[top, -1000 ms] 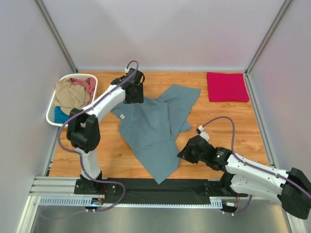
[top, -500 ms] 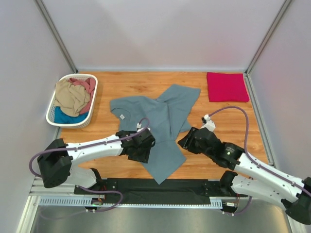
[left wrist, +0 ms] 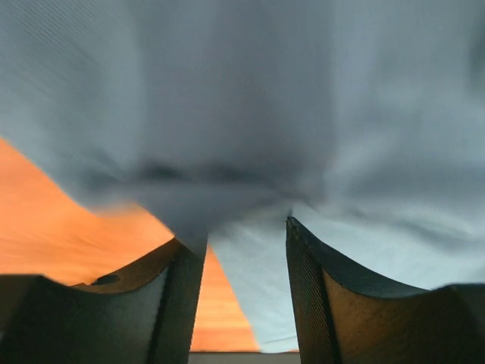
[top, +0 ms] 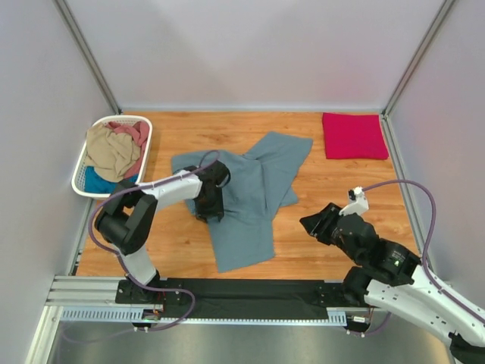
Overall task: Fold and stack the t-shirts
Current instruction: Flatten the tshirt out
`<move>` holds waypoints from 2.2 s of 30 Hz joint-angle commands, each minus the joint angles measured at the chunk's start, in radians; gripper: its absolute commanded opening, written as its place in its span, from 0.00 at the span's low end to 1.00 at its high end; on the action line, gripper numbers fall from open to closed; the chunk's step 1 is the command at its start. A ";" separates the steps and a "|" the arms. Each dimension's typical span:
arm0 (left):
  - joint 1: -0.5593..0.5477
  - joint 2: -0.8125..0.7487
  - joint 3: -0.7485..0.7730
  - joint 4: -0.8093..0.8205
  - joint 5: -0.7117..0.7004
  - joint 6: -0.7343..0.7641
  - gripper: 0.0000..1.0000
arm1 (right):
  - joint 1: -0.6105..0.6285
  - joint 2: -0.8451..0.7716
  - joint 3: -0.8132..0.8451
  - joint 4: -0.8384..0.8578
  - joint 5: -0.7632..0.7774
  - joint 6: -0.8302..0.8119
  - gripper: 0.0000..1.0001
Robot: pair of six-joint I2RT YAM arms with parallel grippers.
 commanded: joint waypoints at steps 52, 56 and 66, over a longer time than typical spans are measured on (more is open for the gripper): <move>0.131 -0.443 -0.183 -0.241 -0.203 -0.022 0.00 | -0.059 0.156 0.015 0.076 0.087 -0.106 0.40; 0.131 -0.598 -0.065 -0.329 -0.328 0.037 0.00 | -0.273 0.375 0.117 0.180 -0.085 -0.198 0.40; 0.150 -0.801 0.066 -0.380 -0.385 0.112 0.00 | -0.642 0.899 0.322 0.423 -0.172 -0.232 0.42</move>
